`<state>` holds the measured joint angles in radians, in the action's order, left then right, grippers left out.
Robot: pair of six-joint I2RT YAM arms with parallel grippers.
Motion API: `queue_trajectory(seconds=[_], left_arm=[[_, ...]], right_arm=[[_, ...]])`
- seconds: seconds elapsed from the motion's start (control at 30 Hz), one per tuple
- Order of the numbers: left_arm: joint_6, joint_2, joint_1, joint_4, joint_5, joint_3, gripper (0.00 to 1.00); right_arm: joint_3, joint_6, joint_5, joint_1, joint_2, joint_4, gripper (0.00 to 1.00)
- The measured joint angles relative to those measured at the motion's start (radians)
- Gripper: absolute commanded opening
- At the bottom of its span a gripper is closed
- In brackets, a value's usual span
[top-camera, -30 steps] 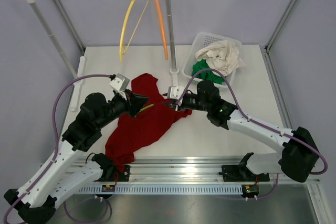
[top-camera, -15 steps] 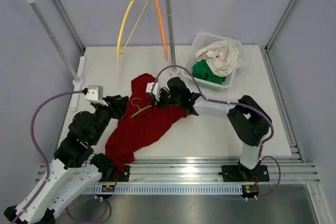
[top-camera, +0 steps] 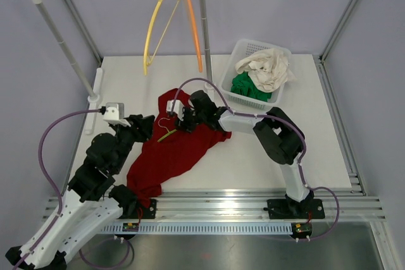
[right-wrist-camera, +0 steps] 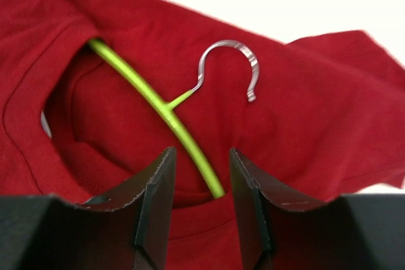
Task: Remove the t-shirt from the hanger
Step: Grab a hanger with a tshirt on it with the right arm
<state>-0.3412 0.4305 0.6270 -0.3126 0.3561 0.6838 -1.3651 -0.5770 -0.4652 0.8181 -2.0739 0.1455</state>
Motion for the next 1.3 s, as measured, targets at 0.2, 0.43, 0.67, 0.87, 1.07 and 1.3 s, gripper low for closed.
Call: queue_trajectory(seconds=[0.2,0.43,0.67,0.87,1.07,1.3], left_arm=[[0.0,0.015,0.0,0.0,0.0,0.0,0.51],[0.0,0.015,0.0,0.0,-0.004,0.0,0.54],[0.001,0.015,0.0,0.0,-0.004,0.0,0.54],[0.001,0.015,0.0,0.0,-0.004,0.0,0.55],[0.001,0.015,0.0,0.0,-0.004,0.0,0.56],[0.001,0.015,0.0,0.0,-0.005,0.0,0.56]], right_arm=[[-0.003,-0.012,-0.029,0.0,-0.028,-0.048,0.5],[-0.032,-0.031,-0.035,0.0,-0.042,-0.135,0.56],[-0.186,-0.071,-0.014,0.0,-0.117,-0.311,0.58],[-0.282,-0.074,0.009,0.0,-0.174,-0.424,0.54],[-0.372,-0.074,0.021,0.002,-0.212,-0.533,0.3],[-0.341,-0.08,0.041,0.005,-0.195,-0.515,0.0]])
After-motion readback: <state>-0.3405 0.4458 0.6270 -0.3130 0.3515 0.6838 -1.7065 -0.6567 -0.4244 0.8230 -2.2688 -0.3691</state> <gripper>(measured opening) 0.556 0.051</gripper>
